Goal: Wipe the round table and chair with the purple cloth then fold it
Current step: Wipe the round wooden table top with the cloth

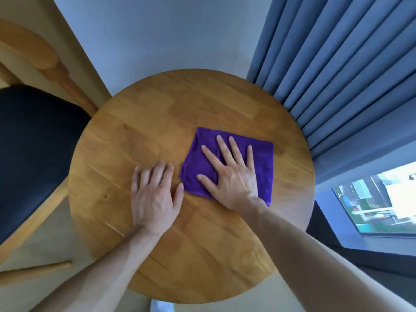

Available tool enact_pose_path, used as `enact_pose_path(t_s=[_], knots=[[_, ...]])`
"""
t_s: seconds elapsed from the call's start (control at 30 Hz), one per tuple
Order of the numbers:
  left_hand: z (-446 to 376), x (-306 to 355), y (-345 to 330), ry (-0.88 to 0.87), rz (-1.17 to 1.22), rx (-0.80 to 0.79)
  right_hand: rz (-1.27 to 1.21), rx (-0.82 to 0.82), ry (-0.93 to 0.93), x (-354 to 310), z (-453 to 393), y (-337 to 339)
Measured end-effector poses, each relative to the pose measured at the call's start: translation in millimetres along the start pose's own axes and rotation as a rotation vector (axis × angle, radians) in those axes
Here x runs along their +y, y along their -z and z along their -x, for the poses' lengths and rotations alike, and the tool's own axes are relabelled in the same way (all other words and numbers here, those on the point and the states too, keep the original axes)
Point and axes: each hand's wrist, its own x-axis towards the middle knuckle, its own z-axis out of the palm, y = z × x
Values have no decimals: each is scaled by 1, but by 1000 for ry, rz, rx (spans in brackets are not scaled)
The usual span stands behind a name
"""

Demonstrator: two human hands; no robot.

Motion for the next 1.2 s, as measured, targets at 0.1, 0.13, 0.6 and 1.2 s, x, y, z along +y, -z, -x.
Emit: enact_pose_path(t_s=[0.1,0.13,0.6,1.2], knots=[[1,5,2,-10,-18,-55,-23,5,-136,22,-2,2],[1,5,2,-8,-22,-71,-24,6,-202,31,-7,3],[-17,-4,-3,-57,-9,-88,-15,-53,-294,33,-114,11],[-100,-59,-5,-65,100,-42,-12,-29,-371,69,-208,15]])
